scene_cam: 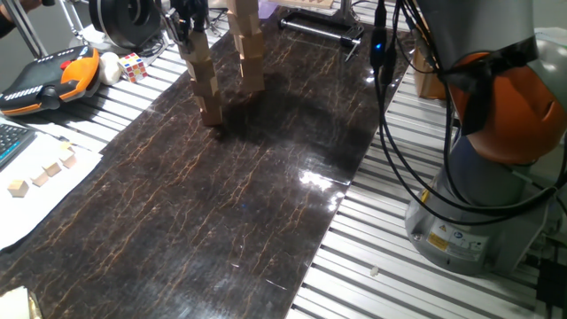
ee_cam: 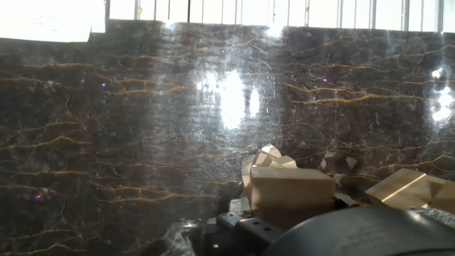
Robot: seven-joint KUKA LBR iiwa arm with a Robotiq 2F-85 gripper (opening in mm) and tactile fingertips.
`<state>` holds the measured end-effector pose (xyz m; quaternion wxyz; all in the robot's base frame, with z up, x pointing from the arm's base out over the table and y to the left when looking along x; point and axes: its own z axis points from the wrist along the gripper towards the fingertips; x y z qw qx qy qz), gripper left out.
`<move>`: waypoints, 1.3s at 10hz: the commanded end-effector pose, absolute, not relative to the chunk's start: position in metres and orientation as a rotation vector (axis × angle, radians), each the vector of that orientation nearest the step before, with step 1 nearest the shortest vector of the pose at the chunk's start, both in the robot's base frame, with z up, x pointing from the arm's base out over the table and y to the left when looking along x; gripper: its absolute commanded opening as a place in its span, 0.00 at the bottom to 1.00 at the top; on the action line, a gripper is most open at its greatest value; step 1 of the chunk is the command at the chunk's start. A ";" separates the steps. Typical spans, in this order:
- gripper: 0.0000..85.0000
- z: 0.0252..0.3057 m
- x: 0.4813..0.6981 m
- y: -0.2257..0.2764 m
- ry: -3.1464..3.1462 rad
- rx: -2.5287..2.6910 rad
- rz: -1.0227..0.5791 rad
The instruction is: Stack the blocks in a vertical line of five
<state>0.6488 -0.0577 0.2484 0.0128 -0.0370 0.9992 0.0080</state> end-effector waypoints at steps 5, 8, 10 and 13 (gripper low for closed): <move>0.06 0.246 0.650 -0.058 3.111 -0.110 0.020; 0.12 0.245 0.651 -0.058 3.110 -0.103 0.015; 0.19 0.245 0.651 -0.058 3.110 -0.089 0.016; 0.22 0.246 0.650 -0.057 3.114 -0.089 0.016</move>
